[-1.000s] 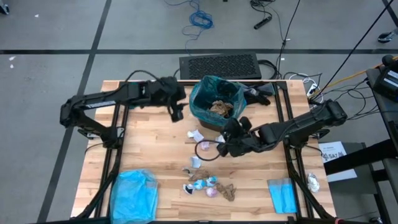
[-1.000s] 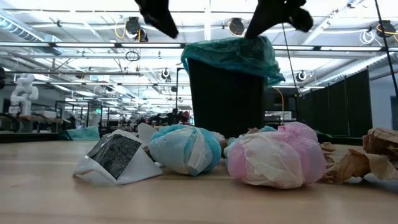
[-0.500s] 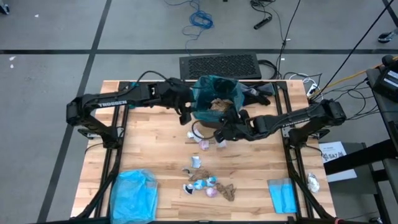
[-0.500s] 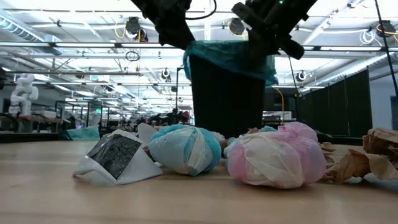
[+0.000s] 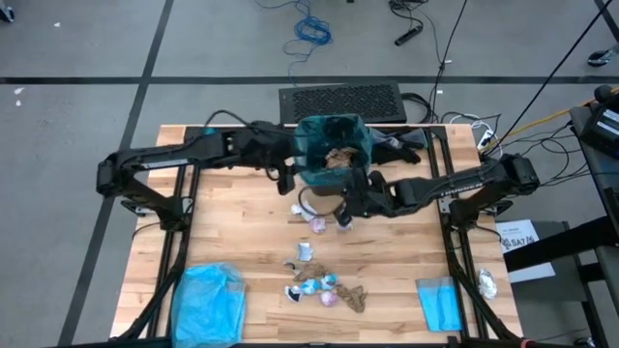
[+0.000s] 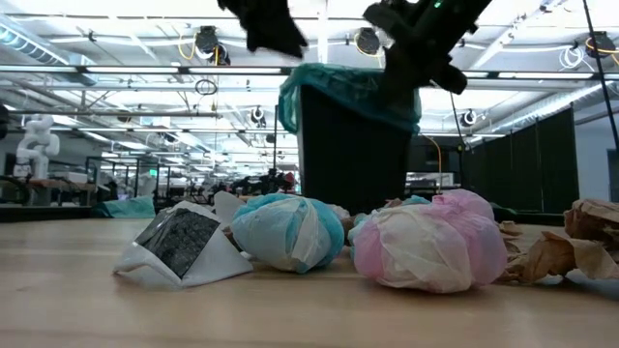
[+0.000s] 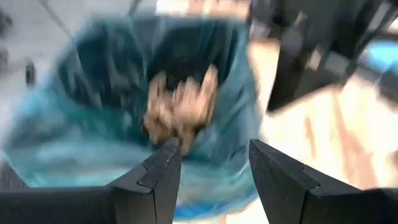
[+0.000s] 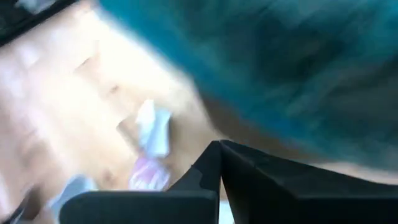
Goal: Place trash/remove bag and relplace
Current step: Put the white paper into the blue trash bag inside the black trash bin
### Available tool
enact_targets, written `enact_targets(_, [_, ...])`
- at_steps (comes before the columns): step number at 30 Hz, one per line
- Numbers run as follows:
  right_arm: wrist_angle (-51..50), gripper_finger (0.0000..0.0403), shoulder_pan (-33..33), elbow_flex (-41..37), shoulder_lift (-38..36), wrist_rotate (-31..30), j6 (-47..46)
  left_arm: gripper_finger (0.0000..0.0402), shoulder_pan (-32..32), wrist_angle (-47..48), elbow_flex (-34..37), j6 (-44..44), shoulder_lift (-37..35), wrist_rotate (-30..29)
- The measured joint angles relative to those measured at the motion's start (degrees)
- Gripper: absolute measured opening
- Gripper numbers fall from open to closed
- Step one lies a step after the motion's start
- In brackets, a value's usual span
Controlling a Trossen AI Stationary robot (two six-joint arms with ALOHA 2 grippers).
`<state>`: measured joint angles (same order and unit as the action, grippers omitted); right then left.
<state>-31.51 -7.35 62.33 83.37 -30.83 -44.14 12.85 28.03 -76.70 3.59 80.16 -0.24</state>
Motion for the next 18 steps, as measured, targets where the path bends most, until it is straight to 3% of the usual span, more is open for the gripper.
enact_targets(4, [0.0, 0.0034, -3.7, 0.0, -0.1, -0.2, 2.1, 0.0187, -0.6, -0.6, -0.2, 0.2, -3.5, 0.0])
enact_targets(8, [-0.9, 0.0092, -6.5, 0.0, 0.3, 0.5, 3.0, 0.0187, -2.3, 0.6, -0.1, -1.4, -7.6, -0.1])
enact_targets(14, [-1.7, 0.0185, -8.1, 0.0, 4.6, 1.6, 3.3, 0.0187, -6.4, 2.9, -0.2, -1.8, -12.4, 0.0])
enact_targets(18, [-1.0, 0.0226, -8.2, 0.0, 8.7, 4.5, 3.3, 0.0187, -8.2, 4.8, -0.2, -1.8, -14.2, -0.4])
